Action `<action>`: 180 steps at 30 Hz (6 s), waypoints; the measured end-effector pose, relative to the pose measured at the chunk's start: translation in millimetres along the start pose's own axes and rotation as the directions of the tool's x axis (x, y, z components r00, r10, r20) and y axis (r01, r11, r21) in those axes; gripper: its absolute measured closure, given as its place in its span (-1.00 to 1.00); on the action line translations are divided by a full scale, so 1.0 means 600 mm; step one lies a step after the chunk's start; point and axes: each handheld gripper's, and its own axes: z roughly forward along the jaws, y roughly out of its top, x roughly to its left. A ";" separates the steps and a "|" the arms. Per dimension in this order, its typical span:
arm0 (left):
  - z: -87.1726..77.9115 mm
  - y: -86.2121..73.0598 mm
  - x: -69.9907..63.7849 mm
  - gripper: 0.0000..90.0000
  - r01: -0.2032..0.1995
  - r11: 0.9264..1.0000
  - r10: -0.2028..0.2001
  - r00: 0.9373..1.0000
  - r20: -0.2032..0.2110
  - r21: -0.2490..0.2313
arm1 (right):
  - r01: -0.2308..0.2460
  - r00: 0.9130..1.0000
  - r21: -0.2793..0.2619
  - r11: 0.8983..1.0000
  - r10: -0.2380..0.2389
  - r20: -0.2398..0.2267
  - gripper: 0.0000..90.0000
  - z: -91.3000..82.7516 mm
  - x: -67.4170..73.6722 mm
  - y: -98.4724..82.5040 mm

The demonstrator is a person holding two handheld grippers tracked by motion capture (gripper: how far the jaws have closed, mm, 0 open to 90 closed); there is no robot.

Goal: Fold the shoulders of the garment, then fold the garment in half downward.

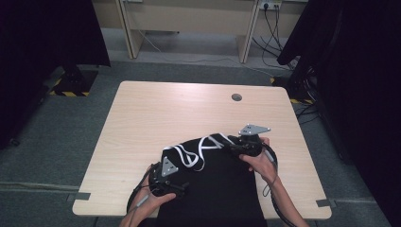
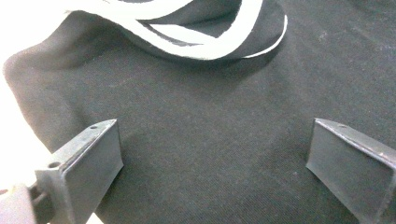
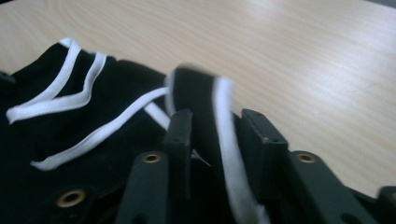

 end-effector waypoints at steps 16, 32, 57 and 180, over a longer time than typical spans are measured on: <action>0.000 0.000 0.000 -0.95 0.001 1.000 -0.001 1.000 0.000 -0.001 | 0.006 0.998 0.059 0.998 -0.002 -0.068 0.05 0.010 0.019 0.050; 0.000 0.000 0.000 -0.95 0.001 1.000 -0.001 1.000 0.000 0.000 | 0.059 0.992 0.105 0.993 -0.047 -0.116 0.82 0.018 0.032 0.046; 0.000 0.000 0.000 -0.95 0.000 1.000 0.000 1.000 0.000 0.000 | 0.060 0.998 0.039 0.997 -0.059 -0.012 0.43 -0.080 0.046 -0.049; 0.037 0.082 0.137 -0.93 0.117 0.990 -0.120 0.992 -0.037 -0.073 | -0.165 0.978 0.039 0.986 0.159 0.134 -0.64 -0.050 -0.066 -0.045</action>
